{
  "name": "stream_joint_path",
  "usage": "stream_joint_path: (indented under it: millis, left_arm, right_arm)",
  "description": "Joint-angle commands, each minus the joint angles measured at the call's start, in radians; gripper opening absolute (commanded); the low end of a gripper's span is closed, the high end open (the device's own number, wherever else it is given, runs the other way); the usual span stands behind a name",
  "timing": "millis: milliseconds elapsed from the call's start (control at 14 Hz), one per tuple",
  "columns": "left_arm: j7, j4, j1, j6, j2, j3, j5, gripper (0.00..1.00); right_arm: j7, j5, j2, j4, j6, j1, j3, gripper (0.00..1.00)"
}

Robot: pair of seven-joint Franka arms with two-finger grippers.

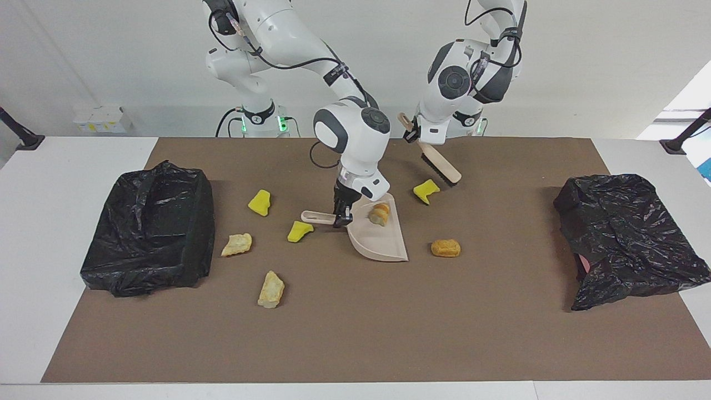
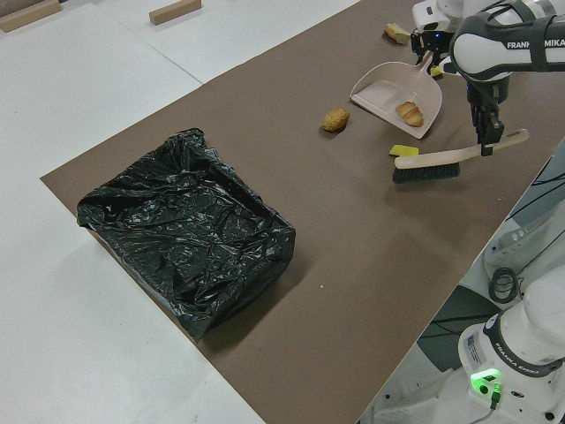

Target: Sweep and dump trash in bin

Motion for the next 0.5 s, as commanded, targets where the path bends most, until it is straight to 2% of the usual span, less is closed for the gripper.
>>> stream_joint_path:
  millis: [0,143,286,429]
  left_arm:
    - [0.033,-0.012,-0.017,0.132,0.043,0.011,-0.002,0.0]
    - [0.057,0.044,-0.015,0.205,0.127,0.013,-0.017,0.0]
    - [0.087,0.139,-0.01,0.215,0.19,0.011,-0.018,0.0]
    - [0.158,0.181,-0.015,0.248,0.219,0.01,-0.018,0.0]
  right_arm:
    - [-0.031,-0.026,-0.011,-0.024,0.019,-0.011,0.005,0.0]
    - [-0.029,-0.026,-0.013,-0.024,0.021,-0.009,0.005,0.0]
    - [-0.029,-0.027,-0.011,-0.024,0.022,-0.011,0.005,0.0]
    - [-0.029,-0.027,-0.013,-0.025,0.021,-0.011,0.005,0.0]
